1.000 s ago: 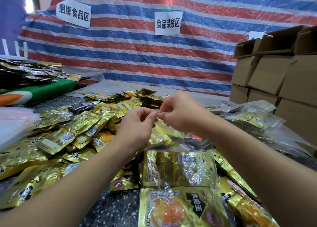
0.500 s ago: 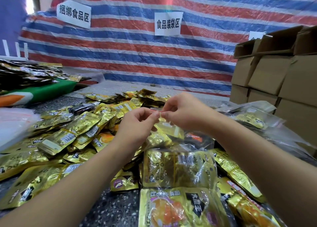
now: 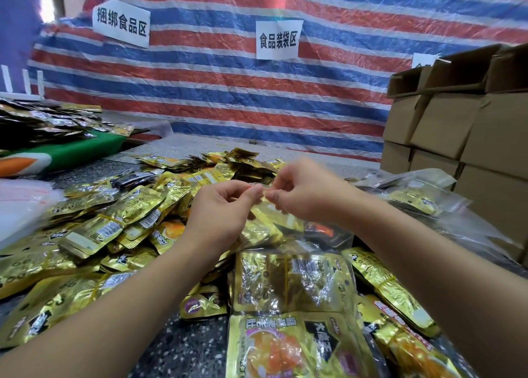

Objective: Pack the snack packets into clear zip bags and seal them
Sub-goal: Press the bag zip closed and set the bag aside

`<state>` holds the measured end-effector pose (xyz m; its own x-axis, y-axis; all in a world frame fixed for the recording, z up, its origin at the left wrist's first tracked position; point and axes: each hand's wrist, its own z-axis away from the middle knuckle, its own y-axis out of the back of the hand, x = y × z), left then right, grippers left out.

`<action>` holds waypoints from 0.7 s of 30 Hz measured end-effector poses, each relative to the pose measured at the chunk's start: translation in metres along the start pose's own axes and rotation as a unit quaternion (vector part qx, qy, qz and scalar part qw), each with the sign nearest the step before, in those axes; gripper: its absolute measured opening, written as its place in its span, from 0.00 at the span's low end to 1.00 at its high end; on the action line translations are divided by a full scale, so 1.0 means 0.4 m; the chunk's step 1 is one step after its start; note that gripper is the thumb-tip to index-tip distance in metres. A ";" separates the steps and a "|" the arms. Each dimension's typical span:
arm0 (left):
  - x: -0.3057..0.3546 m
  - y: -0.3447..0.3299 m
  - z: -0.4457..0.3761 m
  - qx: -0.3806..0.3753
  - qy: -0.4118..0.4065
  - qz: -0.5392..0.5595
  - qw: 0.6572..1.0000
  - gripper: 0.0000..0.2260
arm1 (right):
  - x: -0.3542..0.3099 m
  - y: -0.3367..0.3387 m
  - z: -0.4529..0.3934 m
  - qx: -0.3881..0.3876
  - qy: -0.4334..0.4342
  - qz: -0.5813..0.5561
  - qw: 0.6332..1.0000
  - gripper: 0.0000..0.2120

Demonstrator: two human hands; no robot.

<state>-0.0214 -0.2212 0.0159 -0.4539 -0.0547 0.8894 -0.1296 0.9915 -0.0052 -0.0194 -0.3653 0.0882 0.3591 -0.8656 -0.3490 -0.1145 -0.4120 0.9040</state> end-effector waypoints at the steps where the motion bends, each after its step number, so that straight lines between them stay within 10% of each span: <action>1: -0.001 -0.001 0.000 0.008 0.000 0.000 1.000 0.07 | 0.002 -0.003 0.005 -0.001 0.003 0.004 1.000 0.10; 21: 0.010 -0.002 0.004 0.038 -0.027 -0.015 0.999 0.06 | 0.184 0.065 0.113 0.045 -0.033 0.040 0.998 0.11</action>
<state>-0.0244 -0.2224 0.0187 -0.4957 -0.0921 0.8636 -0.2087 0.9779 -0.0154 -0.0378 -0.4525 0.0750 0.2846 -0.9125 -0.2940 -0.2249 -0.3616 0.9048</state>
